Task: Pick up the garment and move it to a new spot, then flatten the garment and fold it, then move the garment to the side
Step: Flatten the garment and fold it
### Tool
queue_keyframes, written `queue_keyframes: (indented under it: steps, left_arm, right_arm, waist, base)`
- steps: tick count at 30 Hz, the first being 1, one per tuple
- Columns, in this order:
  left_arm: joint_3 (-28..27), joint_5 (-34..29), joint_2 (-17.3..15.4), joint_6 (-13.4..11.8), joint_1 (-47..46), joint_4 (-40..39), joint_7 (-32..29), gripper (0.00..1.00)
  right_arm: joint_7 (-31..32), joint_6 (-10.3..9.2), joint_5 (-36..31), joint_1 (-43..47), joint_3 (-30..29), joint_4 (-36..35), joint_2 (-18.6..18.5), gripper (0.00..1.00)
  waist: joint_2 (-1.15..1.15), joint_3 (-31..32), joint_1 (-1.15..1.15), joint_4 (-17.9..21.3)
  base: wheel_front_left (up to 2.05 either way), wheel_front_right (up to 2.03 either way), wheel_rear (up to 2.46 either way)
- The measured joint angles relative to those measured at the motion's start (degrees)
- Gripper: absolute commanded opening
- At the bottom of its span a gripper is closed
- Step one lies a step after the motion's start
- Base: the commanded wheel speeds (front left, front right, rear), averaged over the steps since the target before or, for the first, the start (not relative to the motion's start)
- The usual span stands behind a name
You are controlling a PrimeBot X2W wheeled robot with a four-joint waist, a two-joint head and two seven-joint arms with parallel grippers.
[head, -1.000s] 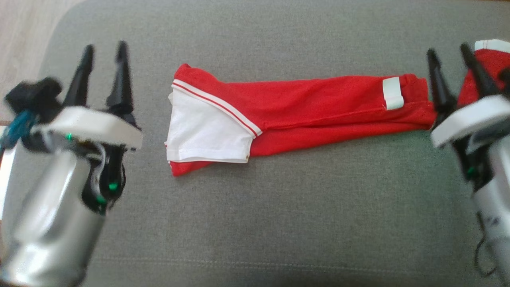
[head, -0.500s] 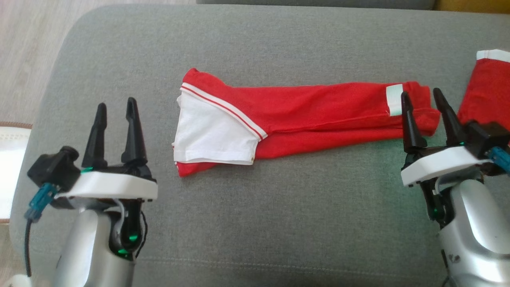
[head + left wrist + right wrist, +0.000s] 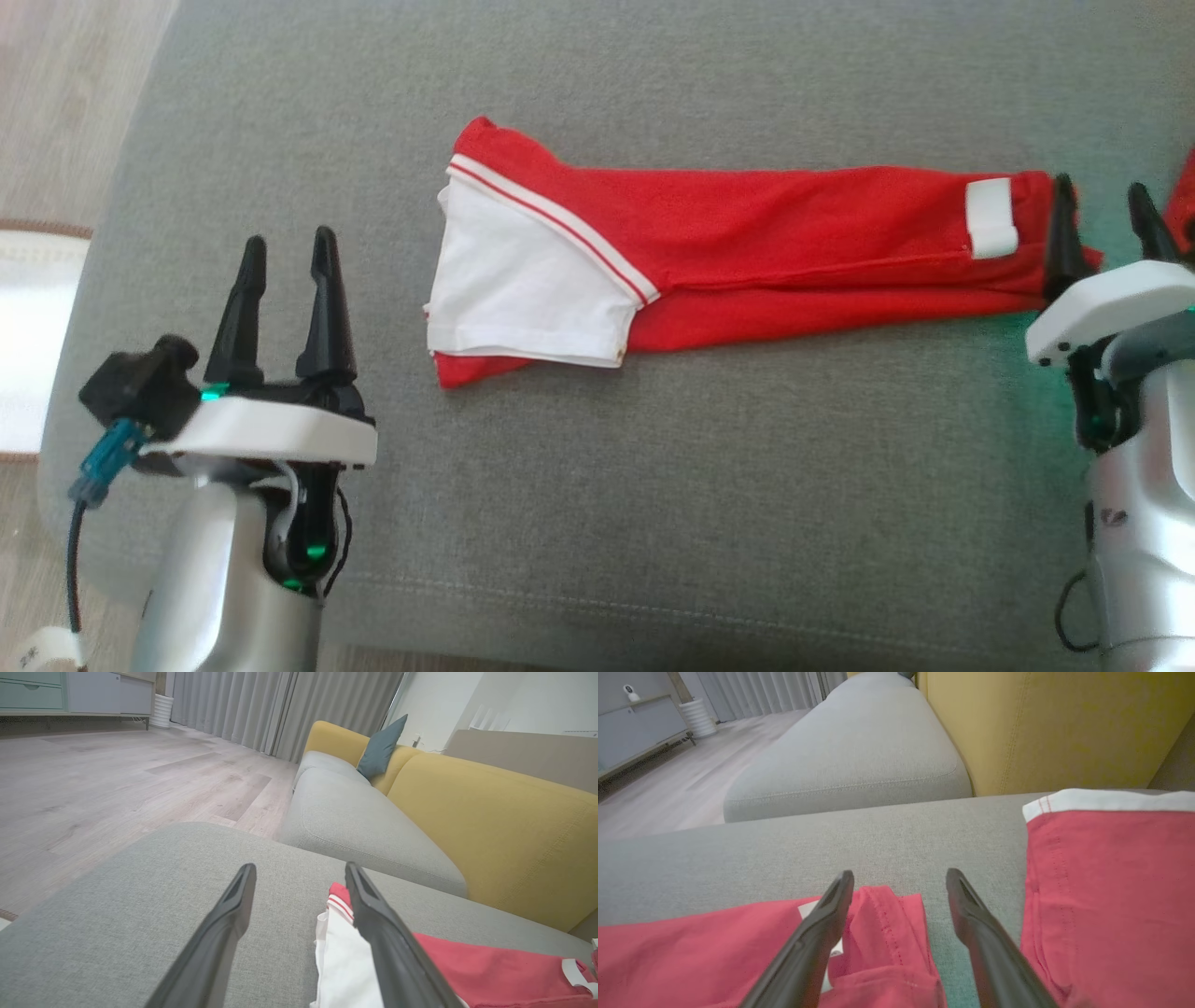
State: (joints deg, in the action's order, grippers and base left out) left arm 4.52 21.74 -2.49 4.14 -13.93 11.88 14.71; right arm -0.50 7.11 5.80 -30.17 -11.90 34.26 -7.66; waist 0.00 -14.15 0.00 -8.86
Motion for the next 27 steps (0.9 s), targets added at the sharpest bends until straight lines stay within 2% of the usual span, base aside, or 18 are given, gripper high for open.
queue_keyframes:
  steps: [8, 22, 23, 24, 25, 26, 27]
  left_arm:
    - [0.0, 0.0, 0.3, 1.0, -1.5, 1.1, 0.0, 1.00]
    - [0.0, 0.0, 0.4, 0.9, -1.6, 1.3, 0.0, 1.00]
    - [-0.1, 0.0, 0.4, 0.9, -1.6, 1.3, 0.0, 1.00]
    - [-0.1, 0.0, 0.4, 0.9, -1.6, 1.3, 0.0, 1.00]
    - [-0.1, 0.0, 0.4, 0.9, -1.6, 1.3, 0.0, 1.00]
    - [-0.1, 0.0, 0.4, 0.9, -1.7, 1.2, 0.0, 1.00]
    - [-0.1, 0.0, 0.4, 0.9, -1.7, 1.2, 0.0, 1.00]
  right_arm:
    - [2.1, 0.00, -5.9, -1.1, -6.2, 6.7, 1.5, 1.00]
    - [2.0, 0.00, -4.7, -0.7, -6.0, 10.6, 3.6, 1.00]
    - [2.0, 0.00, -4.3, -0.7, -5.7, 10.6, 3.7, 0.97]
    - [1.9, 0.00, -4.1, -0.8, -5.5, 10.6, 3.7, 0.49]
    - [1.9, 0.00, -3.8, -0.9, -5.3, 10.5, 3.7, 0.28]
    - [1.9, 0.00, -3.7, -1.0, -5.1, 10.4, 3.7, 0.00]
    - [1.8, 0.00, -3.6, -1.1, -4.8, 10.3, 3.7, 0.00]
  waist:
    - [0.00, -1.6, 0.00, -1.2]
    - [0.00, -1.0, 0.00, 1.1]
    - [0.00, -1.3, 0.00, 1.2]
    - [0.00, -1.5, 0.00, 1.2]
    - [0.00, -1.8, 0.00, 1.2]
    - [0.00, -2.1, 0.00, 1.2]
    - [0.00, -2.4, 0.00, 1.2]
  base:
    - [0.00, 0.00, 0.00]
    - [0.00, 0.00, 0.00]
    - [0.00, 0.00, 0.00]
    - [0.00, 0.00, 0.00]
    - [0.00, 0.00, 0.00]
    - [0.00, 0.00, 0.00]
    - [0.00, 0.00, 0.00]
